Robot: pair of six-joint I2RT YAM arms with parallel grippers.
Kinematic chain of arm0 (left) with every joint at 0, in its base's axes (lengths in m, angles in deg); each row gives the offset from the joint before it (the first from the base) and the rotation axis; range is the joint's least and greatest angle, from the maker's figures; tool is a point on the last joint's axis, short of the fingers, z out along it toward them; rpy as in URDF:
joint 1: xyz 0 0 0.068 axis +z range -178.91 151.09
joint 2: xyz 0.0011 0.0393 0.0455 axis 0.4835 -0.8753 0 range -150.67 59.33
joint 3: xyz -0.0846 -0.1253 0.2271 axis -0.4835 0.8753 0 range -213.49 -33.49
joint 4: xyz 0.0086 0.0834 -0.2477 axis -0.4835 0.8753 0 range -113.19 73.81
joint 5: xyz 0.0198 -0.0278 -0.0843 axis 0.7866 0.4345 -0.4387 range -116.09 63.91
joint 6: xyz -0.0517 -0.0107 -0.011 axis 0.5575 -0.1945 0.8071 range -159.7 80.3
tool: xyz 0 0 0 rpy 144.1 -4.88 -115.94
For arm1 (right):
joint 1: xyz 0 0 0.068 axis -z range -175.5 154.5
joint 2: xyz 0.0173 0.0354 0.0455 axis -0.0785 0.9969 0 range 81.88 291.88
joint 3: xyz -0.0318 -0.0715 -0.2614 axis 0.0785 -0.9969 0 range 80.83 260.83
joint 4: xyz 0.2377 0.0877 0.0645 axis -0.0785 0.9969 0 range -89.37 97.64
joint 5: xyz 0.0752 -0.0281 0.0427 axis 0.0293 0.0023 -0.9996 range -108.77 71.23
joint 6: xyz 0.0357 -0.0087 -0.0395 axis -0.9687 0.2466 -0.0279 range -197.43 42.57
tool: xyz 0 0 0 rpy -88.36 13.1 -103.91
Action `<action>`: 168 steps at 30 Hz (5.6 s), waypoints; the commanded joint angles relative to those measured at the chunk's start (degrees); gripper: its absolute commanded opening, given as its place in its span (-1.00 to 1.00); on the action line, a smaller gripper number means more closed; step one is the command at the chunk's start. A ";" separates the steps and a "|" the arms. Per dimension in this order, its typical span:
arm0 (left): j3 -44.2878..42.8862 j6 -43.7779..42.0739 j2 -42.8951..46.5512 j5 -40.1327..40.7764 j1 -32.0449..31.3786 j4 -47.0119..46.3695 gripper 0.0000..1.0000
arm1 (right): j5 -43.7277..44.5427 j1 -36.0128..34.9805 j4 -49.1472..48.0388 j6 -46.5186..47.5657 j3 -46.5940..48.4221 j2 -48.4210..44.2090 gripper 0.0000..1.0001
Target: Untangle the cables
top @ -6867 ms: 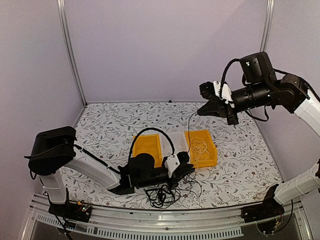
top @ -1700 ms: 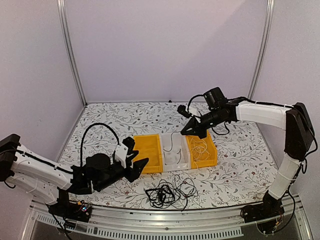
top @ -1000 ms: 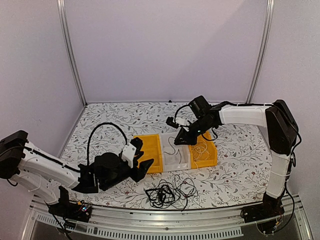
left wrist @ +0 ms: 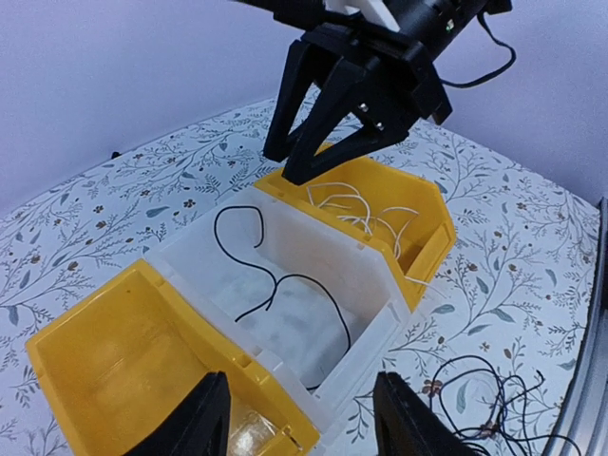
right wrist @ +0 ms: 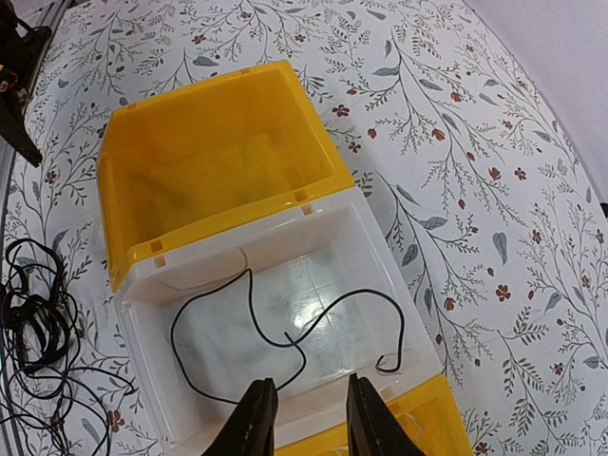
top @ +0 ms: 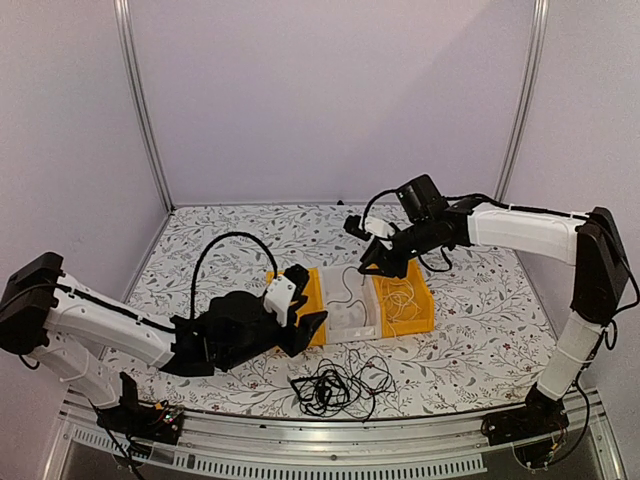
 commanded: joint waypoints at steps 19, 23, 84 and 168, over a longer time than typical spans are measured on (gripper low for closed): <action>-23.67 -8.13 -19.01 -20.86 -8.42 19.64 -0.02 | 2.87 6.12 -2.96 -1.36 -2.00 -4.75 -0.05; -27.35 -8.75 -22.47 -24.55 -8.68 22.73 -0.02 | -4.63 11.86 0.60 -3.83 -0.60 -8.19 -0.01; -9.17 -6.60 12.13 -16.05 -2.68 7.12 -1.00 | -36.00 -8.94 15.74 3.46 3.40 -9.50 0.06; -0.47 -3.54 -8.37 -4.67 -7.55 -11.59 -0.30 | -24.47 2.62 10.77 -4.73 69.47 -2.72 -1.00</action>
